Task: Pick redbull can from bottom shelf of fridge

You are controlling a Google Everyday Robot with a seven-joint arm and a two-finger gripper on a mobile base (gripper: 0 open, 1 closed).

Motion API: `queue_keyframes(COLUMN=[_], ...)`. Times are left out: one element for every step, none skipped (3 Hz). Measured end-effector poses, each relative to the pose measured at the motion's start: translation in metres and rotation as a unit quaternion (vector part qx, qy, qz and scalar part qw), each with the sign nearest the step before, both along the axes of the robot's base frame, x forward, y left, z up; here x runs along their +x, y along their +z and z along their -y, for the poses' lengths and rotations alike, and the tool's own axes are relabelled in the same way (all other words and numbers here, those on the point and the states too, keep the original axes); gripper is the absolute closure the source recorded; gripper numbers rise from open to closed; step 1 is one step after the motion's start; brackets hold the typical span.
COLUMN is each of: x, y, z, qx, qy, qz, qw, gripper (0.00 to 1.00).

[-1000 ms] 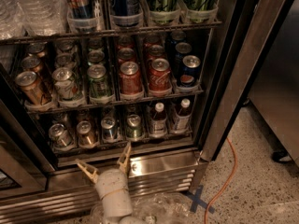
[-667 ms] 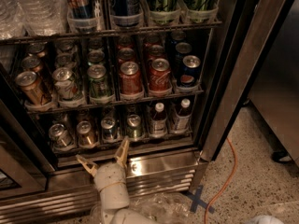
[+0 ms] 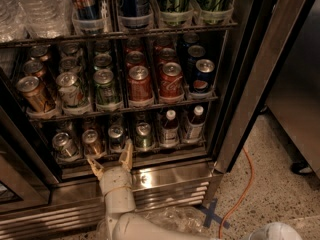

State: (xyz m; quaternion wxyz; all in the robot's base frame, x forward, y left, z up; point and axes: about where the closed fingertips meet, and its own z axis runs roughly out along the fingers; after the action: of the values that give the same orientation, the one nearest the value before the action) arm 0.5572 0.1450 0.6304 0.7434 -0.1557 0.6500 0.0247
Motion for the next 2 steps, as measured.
queue_keyframes(x=[0.008,0.018], y=[-0.006,-0.016], z=[-0.001,0.003], qx=[0.006,0.017], qy=[-0.005,-0.015], qz=[-0.008,-0.022], qw=[0.9999,0.9995], gripper=[0.25,0.27])
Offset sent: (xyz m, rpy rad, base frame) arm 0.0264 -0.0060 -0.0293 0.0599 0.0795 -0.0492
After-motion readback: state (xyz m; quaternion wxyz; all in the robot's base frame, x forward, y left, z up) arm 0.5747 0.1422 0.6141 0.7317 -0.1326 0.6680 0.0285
